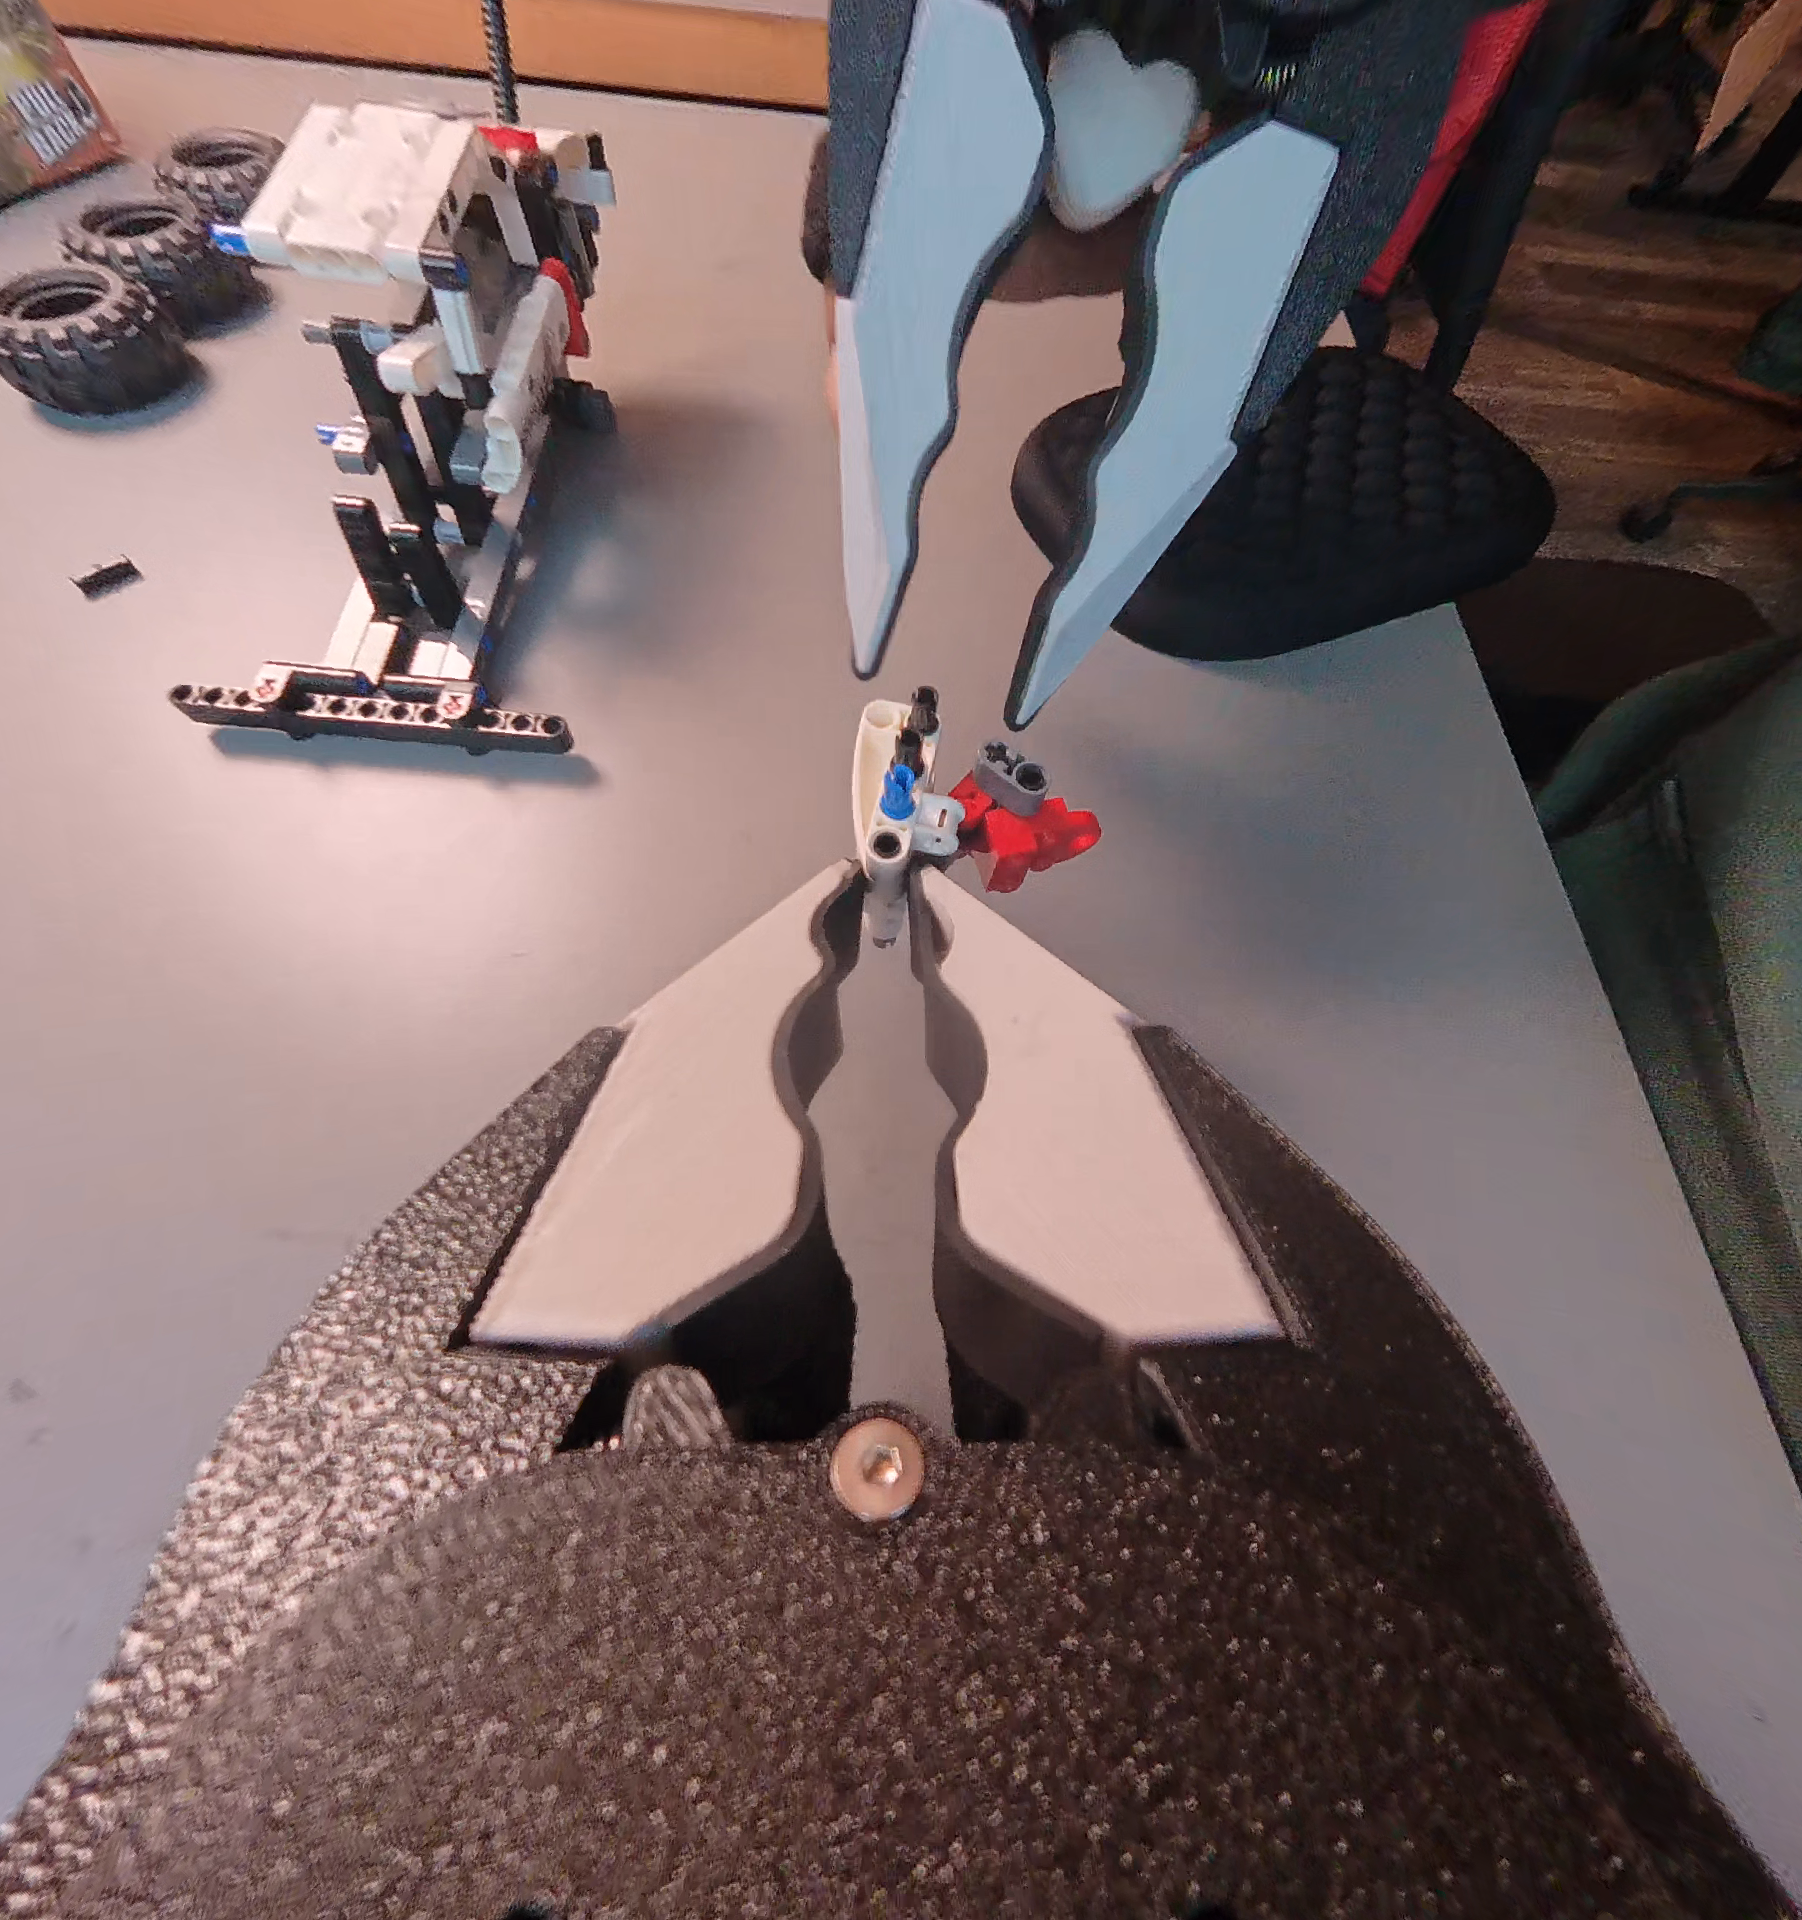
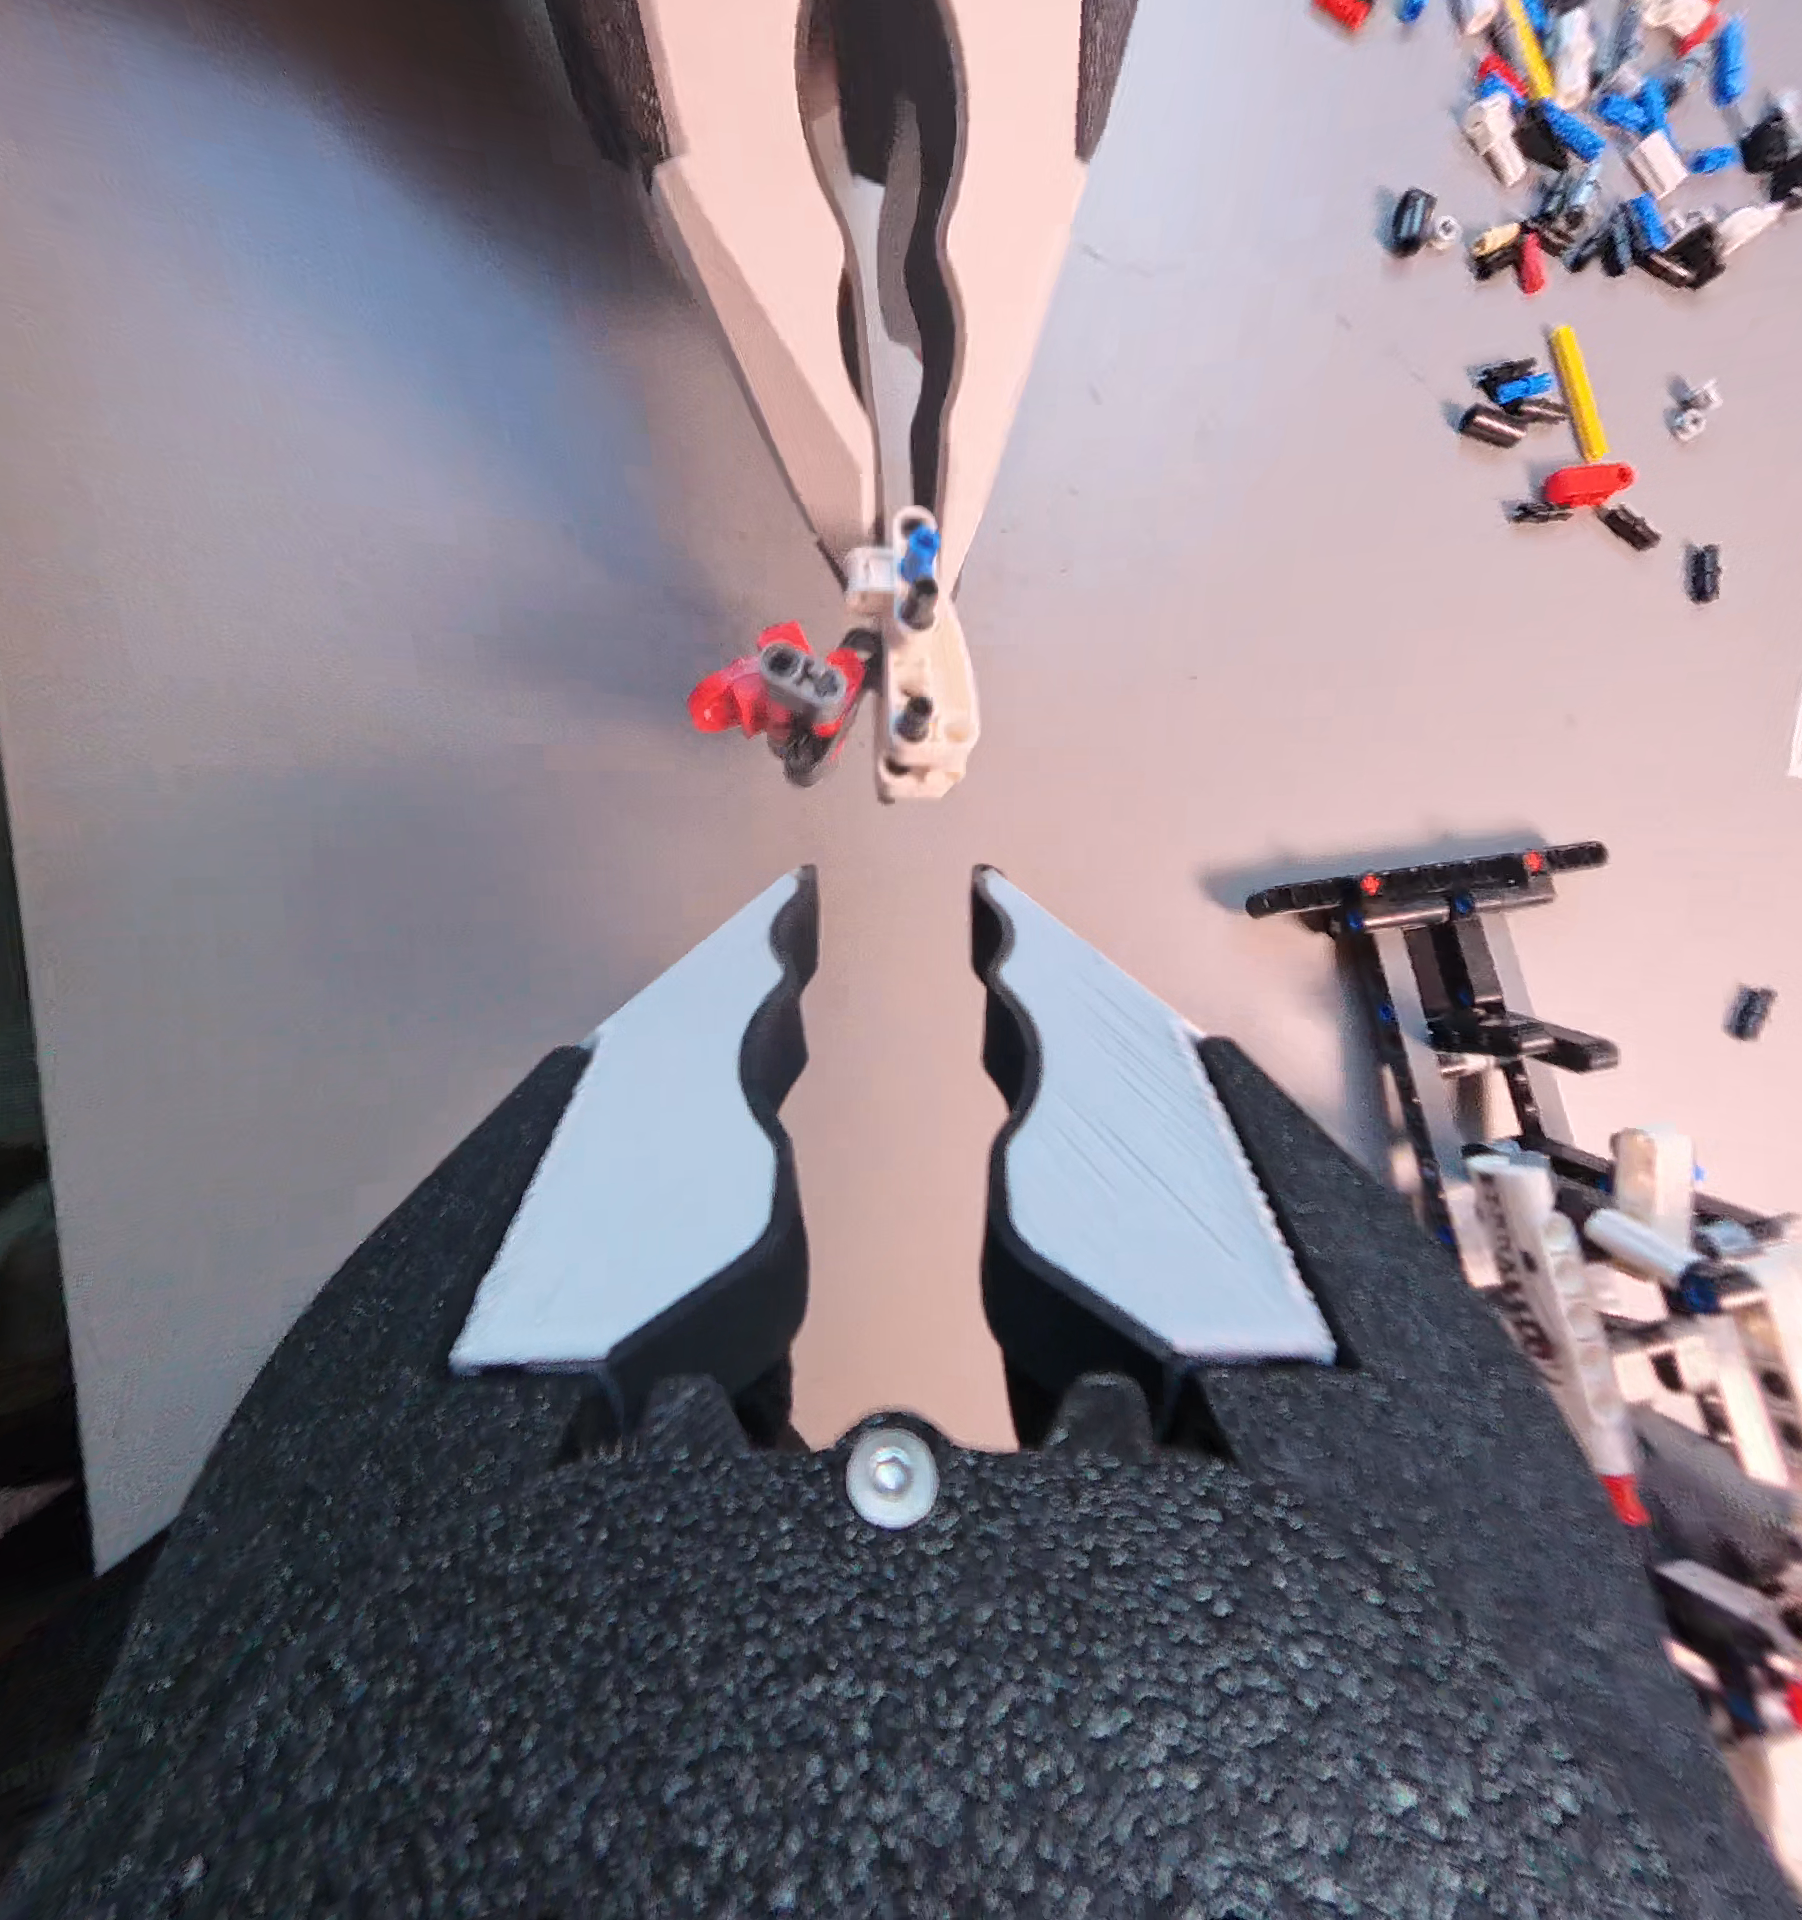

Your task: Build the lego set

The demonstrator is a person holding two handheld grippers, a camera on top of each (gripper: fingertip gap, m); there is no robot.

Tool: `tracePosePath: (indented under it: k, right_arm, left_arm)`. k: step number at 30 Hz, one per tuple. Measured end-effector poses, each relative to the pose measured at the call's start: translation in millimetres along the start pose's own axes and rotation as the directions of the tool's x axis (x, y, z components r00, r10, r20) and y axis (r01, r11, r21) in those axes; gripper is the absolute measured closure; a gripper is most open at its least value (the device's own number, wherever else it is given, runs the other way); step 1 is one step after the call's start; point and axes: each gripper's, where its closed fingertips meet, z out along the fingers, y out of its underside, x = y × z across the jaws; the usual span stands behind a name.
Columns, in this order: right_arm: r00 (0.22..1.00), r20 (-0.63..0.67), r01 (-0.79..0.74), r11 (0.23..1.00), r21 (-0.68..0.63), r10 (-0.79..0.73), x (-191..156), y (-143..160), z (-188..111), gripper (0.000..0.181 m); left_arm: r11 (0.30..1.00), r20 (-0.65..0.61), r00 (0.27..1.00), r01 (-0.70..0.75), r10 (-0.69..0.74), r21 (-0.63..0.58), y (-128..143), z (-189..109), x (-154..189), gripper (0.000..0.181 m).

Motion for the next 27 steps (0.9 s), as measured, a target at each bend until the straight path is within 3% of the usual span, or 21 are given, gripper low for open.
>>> tracePosePath:
  k: [4,11,16,18,22,27]
  right_arm:
    - [1.0,-0.003,-0.008,0.992,0.127,0.008,-12,-12,6,0.17]
    - [0.996,-0.045,0.08,0.99,0.113,-0.075,-15,-19,44,0.172]
    - [0.997,0.038,0.059,0.975,0.216,-0.069,-20,-33,38,0.165]
    - [0.996,0.085,0.018,0.966,0.259,-0.041,-18,-34,28,0.163]
    - [0.998,0.044,0.027,0.969,0.245,-0.039,8,-19,18,0.16]
    - [0.994,0.019,0.102,0.976,0.19,-0.108,23,-12,34,0.147]
  left_arm:
    - [1.0,0.072,0.997,0.022,-0.024,0.022,-1,-4,-14,0.173]
    - [0.991,0.141,0.986,0.104,-0.092,-0.08,22,2,-28,0.173]
    - [0.984,0.131,0.982,0.15,-0.137,-0.099,28,0,-30,0.171]
    - [0.98,0.085,0.985,0.163,-0.153,-0.114,32,-3,-24,0.158]
    - [0.977,0.022,0.982,0.189,-0.188,-0.095,31,-13,-19,0.14]
    - [0.976,-0.028,0.981,0.19,-0.194,-0.102,28,-10,-3,0.124]
